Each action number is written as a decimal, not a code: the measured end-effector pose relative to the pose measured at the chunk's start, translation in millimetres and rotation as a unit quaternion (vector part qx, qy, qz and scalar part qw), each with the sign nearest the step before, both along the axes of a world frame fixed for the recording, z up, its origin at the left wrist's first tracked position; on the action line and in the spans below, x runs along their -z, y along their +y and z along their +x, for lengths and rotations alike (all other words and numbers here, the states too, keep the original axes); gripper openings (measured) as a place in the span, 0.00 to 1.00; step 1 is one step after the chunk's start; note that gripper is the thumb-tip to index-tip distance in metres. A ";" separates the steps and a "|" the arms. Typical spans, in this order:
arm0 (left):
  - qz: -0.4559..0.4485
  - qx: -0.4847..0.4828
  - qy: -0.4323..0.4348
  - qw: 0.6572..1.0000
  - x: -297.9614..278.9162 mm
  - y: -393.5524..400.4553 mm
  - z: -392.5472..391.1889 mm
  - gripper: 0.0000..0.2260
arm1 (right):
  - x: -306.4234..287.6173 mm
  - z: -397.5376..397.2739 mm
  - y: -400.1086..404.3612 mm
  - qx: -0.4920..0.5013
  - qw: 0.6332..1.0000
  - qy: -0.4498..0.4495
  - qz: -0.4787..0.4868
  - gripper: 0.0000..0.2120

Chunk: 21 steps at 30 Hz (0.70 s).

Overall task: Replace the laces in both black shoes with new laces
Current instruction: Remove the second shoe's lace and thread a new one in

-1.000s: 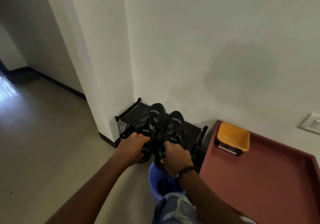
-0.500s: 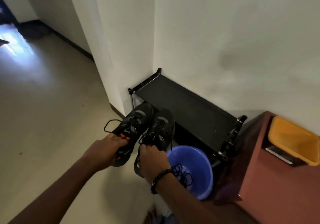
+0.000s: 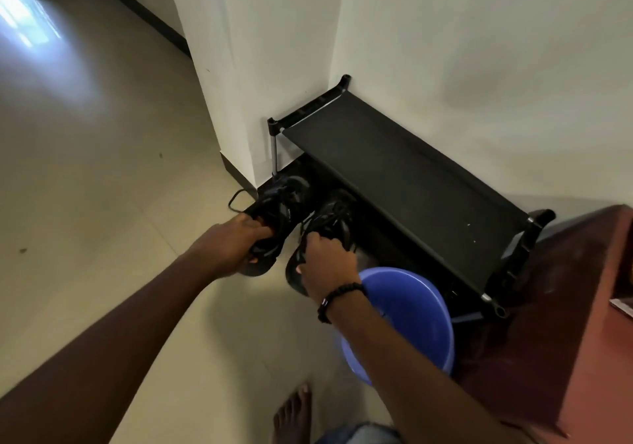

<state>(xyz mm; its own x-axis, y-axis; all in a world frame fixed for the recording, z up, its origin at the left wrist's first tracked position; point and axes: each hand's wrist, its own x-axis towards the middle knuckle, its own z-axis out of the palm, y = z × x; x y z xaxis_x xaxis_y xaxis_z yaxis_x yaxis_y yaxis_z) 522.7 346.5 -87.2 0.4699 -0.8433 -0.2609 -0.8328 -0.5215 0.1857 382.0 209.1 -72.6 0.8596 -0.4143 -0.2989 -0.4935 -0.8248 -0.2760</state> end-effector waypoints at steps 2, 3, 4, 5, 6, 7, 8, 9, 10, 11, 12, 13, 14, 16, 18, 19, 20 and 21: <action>-0.006 0.032 -0.016 0.999 19.1 -34.8 17.6 0.26 | 19.5 12.2 -23.7 0.015 1.000 0.012 -0.019 0.22; -0.006 0.045 -0.031 0.998 29.2 -52.4 25.9 0.26 | 32.1 17.3 -34.8 0.026 0.999 0.016 -0.029 0.22; -0.006 0.058 -0.043 0.997 44.0 -73.0 35.5 0.26 | 47.9 24.4 -49.8 0.033 0.998 0.022 -0.043 0.22; -0.007 0.068 -0.048 0.997 56.4 -89.2 41.6 0.26 | 60.5 27.9 -61.4 0.041 0.997 0.027 -0.051 0.22; -0.005 0.074 -0.045 0.996 67.0 -103.0 45.4 0.26 | 71.0 30.4 -70.7 0.050 0.996 0.031 -0.060 0.21; -0.006 0.077 -0.042 0.996 81.1 -119.5 51.0 0.27 | 83.1 34.6 -83.1 0.056 0.996 0.032 -0.069 0.21; -0.003 0.079 -0.039 0.996 91.0 -130.8 53.5 0.27 | 91.3 37.0 -90.9 0.062 0.994 0.034 -0.079 0.21; -0.004 0.084 -0.035 0.996 101.7 -142.9 57.1 0.27 | 101.6 40.5 -100.5 0.064 0.994 0.037 -0.087 0.21; -0.001 0.086 -0.030 0.996 107.9 -149.3 59.8 0.27 | 109.7 43.2 -105.6 0.060 0.993 0.042 -0.096 0.21; -0.006 0.087 -0.025 0.996 112.8 -152.4 63.8 0.27 | 116.9 46.4 -108.8 0.054 0.992 0.046 -0.105 0.21; -0.009 0.092 -0.017 0.996 116.8 -153.9 67.9 0.27 | 124.3 49.2 -110.0 0.050 0.991 0.045 -0.111 0.20; -0.014 0.098 -0.011 0.995 118.0 -152.4 72.4 0.27 | 128.0 51.8 -109.5 0.055 0.991 0.036 -0.114 0.20; -0.016 0.103 -0.008 0.995 117.7 -148.1 75.6 0.26 | 130.2 55.0 -107.5 0.061 0.991 0.029 -0.116 0.19; -0.031 0.108 -0.022 0.993 114.6 -145.5 77.4 0.26 | 127.4 57.8 -107.9 0.077 0.989 0.018 -0.128 0.19; -0.055 0.098 -0.031 0.993 113.1 -148.7 75.6 0.26 | 124.7 60.5 -111.1 0.088 0.986 0.008 -0.140 0.19; -0.070 0.092 -0.034 0.993 114.3 -151.3 73.7 0.26 | 122.8 61.5 -111.9 0.091 0.985 0.007 -0.148 0.19; -0.077 0.089 -0.037 0.992 114.4 -154.3 72.5 0.26 | 122.7 62.3 -112.7 0.095 0.984 0.006 -0.154 0.19; -0.079 0.088 -0.040 0.992 115.2 -157.6 71.3 0.26 | 124.8 62.1 -112.7 0.102 0.983 0.009 -0.155 0.19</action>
